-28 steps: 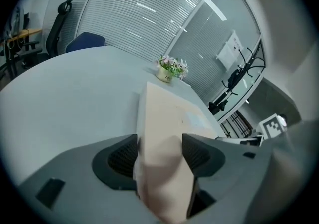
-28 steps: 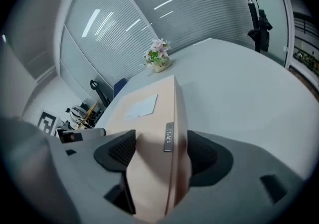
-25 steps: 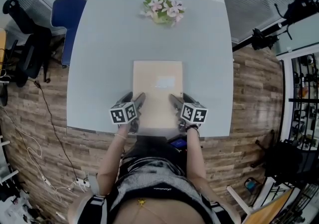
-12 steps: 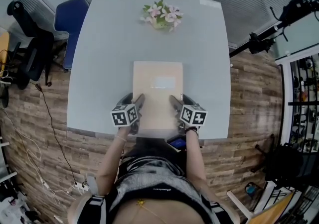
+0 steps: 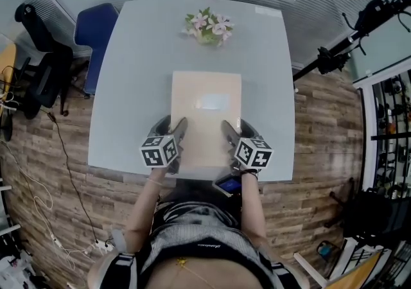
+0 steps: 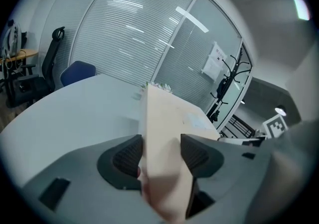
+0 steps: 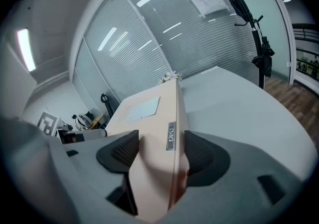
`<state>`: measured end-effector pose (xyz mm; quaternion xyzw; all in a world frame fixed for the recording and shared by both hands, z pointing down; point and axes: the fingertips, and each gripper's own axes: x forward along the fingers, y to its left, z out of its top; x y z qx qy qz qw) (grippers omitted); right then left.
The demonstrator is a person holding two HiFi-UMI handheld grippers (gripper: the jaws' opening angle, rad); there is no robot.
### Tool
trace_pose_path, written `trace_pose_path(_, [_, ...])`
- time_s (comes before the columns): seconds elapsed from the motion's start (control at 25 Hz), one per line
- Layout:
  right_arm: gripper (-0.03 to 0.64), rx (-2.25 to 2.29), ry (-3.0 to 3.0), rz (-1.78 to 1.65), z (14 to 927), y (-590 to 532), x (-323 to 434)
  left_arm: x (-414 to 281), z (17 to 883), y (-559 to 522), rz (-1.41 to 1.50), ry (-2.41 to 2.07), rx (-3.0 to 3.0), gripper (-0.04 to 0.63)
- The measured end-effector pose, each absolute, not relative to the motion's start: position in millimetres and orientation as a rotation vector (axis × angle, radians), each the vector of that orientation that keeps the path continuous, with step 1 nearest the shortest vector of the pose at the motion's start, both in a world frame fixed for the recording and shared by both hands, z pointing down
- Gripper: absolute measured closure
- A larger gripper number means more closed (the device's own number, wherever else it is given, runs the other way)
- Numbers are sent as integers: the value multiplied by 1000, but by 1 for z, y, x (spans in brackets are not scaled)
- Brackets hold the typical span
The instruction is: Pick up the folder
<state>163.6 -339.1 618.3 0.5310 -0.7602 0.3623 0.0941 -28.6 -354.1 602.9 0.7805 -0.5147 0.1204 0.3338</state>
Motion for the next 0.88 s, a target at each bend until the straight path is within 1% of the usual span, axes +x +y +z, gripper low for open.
trace_pose_path(0.28, [333, 1626, -2348, 968, 564, -340, 170, -23, 547, -354, 238, -1400, 2130, 357])
trace_pose_path(0.72, [334, 1702, -2471, 691, 466, -331, 174, -19, 459, -344, 76, -1458, 2242, 359])
trace_pose_path(0.88, [334, 1724, -2511, 657, 443, -327, 173, -20, 431, -340, 43, -1500, 2280, 359])
